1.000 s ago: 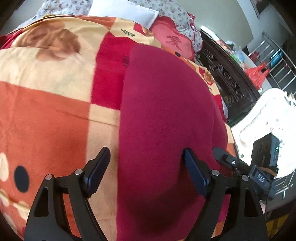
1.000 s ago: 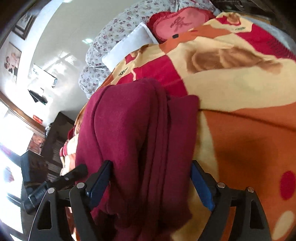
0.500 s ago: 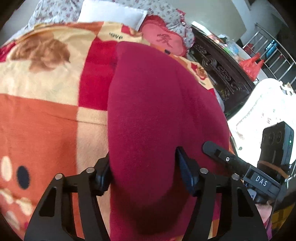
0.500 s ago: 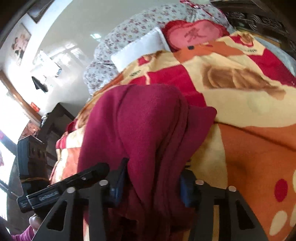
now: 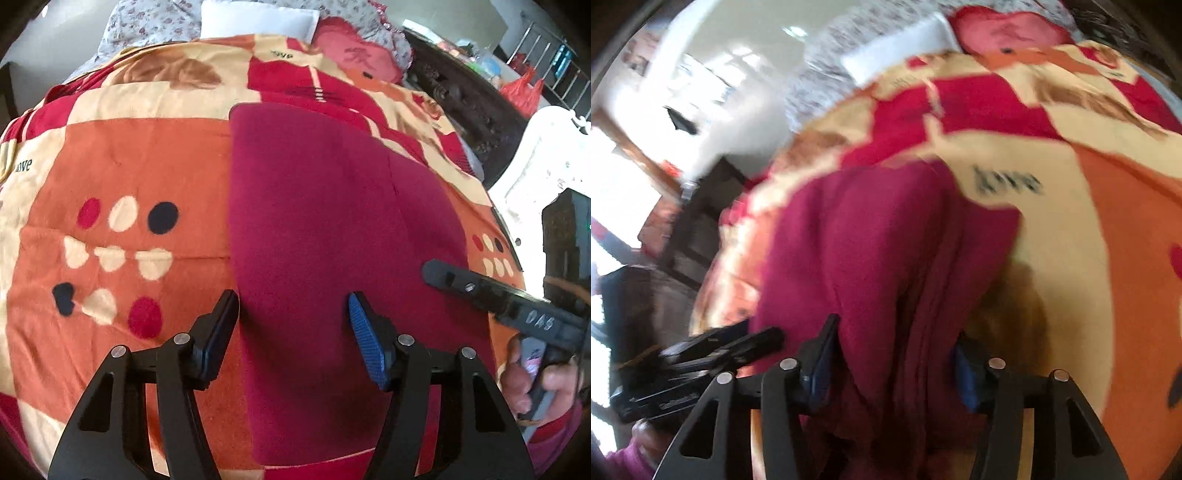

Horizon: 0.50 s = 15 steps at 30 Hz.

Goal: Fold small clothes

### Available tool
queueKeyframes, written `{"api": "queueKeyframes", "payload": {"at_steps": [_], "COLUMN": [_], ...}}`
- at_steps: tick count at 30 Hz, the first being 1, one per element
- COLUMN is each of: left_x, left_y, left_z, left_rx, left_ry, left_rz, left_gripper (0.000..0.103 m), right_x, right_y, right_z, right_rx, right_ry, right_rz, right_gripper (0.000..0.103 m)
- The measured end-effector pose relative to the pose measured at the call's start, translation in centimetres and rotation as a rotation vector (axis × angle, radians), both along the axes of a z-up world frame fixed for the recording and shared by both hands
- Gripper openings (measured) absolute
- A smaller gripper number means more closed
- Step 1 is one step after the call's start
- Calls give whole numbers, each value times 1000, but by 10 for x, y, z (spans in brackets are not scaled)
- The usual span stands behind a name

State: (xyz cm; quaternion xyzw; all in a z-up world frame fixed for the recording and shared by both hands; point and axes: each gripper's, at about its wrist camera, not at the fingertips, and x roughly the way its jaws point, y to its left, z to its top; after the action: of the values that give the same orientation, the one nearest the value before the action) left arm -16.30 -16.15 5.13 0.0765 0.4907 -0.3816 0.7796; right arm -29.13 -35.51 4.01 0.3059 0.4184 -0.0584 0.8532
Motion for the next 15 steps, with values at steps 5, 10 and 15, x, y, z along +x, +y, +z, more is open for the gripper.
{"api": "queueKeyframes", "payload": {"at_steps": [5,10,15], "left_x": [-10,-12,-15], "left_y": [0,-1,4], "left_z": [19,25,26], "left_rx": [7,23,34], "left_ry": [-111,-154,-188], "left_rz": [11,38,82], "left_gripper": [62,62,62], "right_x": [-22,-17,-12], "right_y": [8,50,76], "right_z": [47,67,25], "right_rx": [-119,-215,-325], "right_ry": [-81,-146,-6], "right_rz": [-1,165,192], "right_gripper": [55,48,41]}}
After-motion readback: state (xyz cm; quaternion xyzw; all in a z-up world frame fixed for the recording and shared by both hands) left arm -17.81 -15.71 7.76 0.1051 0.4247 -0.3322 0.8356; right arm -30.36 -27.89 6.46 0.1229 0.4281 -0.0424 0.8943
